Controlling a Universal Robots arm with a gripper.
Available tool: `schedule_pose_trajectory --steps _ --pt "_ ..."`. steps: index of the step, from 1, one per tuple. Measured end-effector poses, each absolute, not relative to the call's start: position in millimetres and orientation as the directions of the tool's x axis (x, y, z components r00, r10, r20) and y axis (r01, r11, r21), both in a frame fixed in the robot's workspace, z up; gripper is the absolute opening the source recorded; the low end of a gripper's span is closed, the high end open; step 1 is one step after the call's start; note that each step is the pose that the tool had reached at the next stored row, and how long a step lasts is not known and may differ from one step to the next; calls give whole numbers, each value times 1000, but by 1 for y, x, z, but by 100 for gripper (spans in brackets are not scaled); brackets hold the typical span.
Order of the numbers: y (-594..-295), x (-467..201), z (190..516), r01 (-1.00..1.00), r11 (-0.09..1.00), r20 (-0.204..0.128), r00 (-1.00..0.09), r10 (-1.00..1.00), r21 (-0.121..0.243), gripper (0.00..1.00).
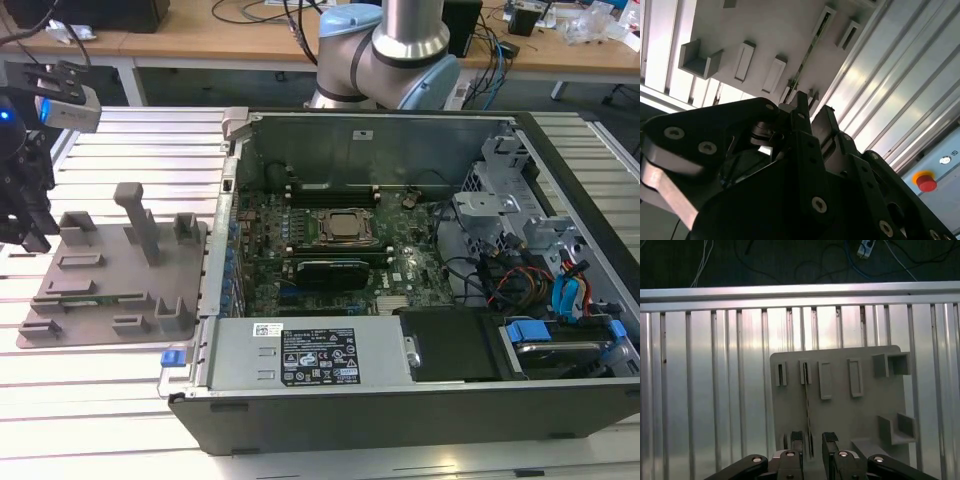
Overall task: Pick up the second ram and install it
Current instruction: 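Pick up the second ram and move it above second insertion slot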
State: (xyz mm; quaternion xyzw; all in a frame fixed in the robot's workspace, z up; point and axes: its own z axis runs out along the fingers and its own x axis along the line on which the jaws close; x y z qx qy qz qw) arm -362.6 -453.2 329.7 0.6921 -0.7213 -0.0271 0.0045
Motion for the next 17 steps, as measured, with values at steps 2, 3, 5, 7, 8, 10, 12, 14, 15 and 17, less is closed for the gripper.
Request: schedule_pose_trajectory --steps 2,3,5,7,8,10,12,14,15,17 --pt "-453 -363 326 -998 41 -31 -42 -999 45 30" --pt "-453 -363 326 -998 41 -31 -42 -999 45 30" --pt "-453 -363 323 -998 41 -31 -42 -999 45 30" --pt "-453 -363 321 -998 41 -31 -42 -999 45 30" --pt "-453 -363 319 -998 41 -31 -42 -999 45 30" --pt "-453 -363 317 -998 41 -31 -42 -999 45 30" --pt "-453 -363 315 -998 41 -31 -42 -999 45 30" --pt "-453 -363 312 -998 41 -31 -42 -999 45 30" --pt "-453 -363 311 -998 41 -31 -42 -999 45 30" --pt "-453 -363 309 -998 41 -31 -42 -999 45 30"
